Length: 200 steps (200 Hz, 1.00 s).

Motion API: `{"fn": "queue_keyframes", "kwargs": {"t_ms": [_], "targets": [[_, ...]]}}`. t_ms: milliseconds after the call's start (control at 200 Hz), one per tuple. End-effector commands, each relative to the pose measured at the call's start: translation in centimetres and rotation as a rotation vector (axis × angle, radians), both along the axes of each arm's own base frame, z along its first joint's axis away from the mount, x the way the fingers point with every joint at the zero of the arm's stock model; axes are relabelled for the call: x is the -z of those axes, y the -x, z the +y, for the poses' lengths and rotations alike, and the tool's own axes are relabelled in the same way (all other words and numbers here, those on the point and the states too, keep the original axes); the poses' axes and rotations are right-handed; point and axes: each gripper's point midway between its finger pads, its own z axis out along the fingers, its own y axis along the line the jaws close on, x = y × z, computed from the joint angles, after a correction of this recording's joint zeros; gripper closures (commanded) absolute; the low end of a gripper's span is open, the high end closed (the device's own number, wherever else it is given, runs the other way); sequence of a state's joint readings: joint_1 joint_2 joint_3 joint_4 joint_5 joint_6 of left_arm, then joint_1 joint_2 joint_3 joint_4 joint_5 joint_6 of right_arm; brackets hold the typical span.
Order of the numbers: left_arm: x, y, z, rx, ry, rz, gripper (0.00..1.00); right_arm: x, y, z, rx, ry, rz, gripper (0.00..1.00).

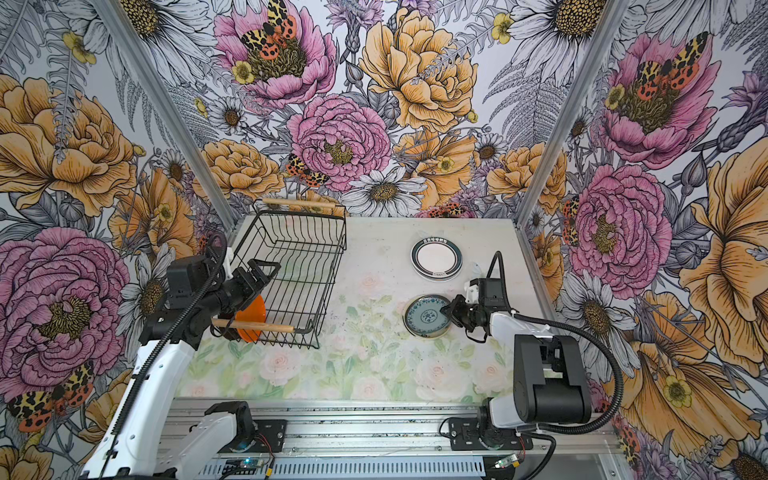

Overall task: Unload the plates from the dish rack
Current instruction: 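Settle the blue-patterned plate flat on the cream stack with the right gripper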

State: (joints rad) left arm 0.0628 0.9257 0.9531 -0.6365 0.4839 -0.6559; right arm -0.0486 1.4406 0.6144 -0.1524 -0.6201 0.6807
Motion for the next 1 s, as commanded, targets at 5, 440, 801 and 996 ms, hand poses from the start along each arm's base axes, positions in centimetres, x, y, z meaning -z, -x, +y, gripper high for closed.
{"fn": "queue_keyframes", "kwargs": {"t_ms": [5, 440, 801, 996], "targets": [[-0.1, -0.1, -0.4, 0.018, 0.018, -0.016, 0.01, -1.3, -1.6, -0.2, -0.003, 0.049, -0.075, 1.00], [0.2, -0.2, -0.5, 0.021, 0.017, -0.011, 0.01, -1.5, -1.0, -0.1, -0.012, 0.059, -0.083, 0.63], [0.2, -0.1, -0.5, 0.020, 0.015, -0.012, 0.01, -1.0, 0.0, -1.1, -0.011, 0.210, -0.037, 0.51], [0.2, -0.2, -0.5, 0.021, 0.014, -0.010, 0.01, -1.9, 0.3, -1.2, -0.014, 0.269, -0.047, 0.51]]}}
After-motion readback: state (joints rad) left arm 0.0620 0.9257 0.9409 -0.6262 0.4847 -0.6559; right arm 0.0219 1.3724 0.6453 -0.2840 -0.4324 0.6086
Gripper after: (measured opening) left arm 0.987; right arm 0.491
